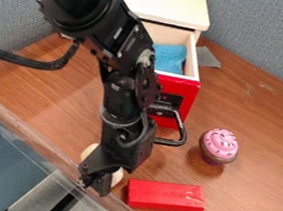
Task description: Take the white object and put inside the drawer
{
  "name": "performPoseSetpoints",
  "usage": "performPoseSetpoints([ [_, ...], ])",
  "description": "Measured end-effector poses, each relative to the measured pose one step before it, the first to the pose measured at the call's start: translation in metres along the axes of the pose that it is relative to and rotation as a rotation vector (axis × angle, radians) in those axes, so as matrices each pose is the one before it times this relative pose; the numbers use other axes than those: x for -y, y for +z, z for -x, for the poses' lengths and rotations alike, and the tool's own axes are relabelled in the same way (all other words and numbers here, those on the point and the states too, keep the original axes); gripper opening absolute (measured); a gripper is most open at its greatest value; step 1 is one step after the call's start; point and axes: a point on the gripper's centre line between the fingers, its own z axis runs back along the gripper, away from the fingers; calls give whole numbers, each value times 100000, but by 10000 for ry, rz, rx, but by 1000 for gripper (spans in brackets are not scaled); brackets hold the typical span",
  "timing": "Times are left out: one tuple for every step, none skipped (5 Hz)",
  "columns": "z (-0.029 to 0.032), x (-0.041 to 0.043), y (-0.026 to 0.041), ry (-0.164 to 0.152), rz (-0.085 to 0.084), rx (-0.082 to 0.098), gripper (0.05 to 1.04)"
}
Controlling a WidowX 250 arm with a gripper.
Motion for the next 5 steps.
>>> performPoseSetpoints([
  [-90, -74, -69, -32, -43, 142, 684],
  [-170, 20, 39, -81, 74, 95, 684],
  [-1187, 166, 500, -108, 145, 536, 684],
  [-3806, -138, 1799, -916, -312, 838, 684],
  [-2538, -1029, 2189, -376, -509, 463, 684],
])
